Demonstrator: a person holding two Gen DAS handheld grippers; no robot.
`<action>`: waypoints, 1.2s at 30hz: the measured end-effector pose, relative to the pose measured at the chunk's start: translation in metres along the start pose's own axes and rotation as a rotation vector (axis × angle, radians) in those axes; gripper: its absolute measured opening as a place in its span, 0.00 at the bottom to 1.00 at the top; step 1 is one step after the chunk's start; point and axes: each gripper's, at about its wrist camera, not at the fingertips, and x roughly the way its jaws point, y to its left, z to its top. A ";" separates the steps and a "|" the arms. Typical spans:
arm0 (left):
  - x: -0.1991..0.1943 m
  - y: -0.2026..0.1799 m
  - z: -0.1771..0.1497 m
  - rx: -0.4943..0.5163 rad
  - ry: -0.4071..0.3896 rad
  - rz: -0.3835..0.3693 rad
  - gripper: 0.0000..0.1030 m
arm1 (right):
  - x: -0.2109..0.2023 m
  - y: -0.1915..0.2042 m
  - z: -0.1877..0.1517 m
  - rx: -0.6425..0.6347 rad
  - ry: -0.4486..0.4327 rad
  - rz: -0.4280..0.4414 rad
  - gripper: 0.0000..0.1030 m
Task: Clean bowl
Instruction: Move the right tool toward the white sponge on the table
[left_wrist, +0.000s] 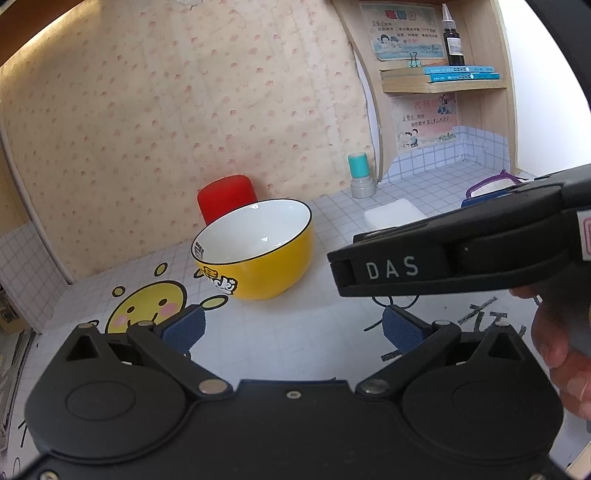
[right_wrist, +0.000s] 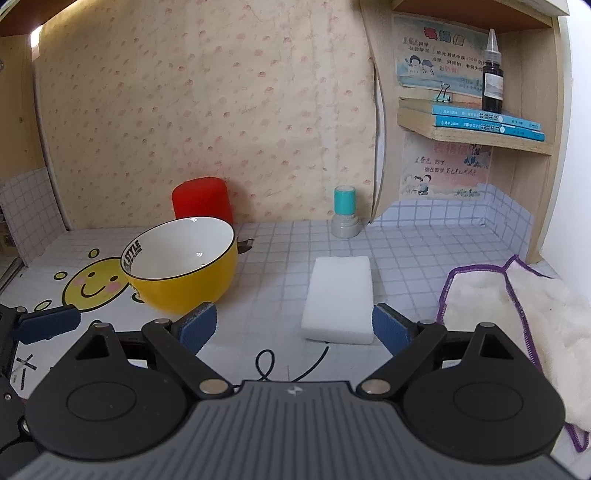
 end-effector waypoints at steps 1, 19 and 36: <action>0.001 0.001 0.000 0.000 0.003 0.001 1.00 | 0.000 0.000 0.000 0.000 0.001 0.000 0.89; 0.010 0.012 -0.004 -0.046 0.064 -0.062 0.99 | 0.000 0.004 -0.005 -0.028 0.039 -0.008 0.89; 0.006 0.017 -0.001 -0.070 0.044 -0.045 0.99 | 0.001 -0.017 -0.010 0.103 0.046 0.003 0.89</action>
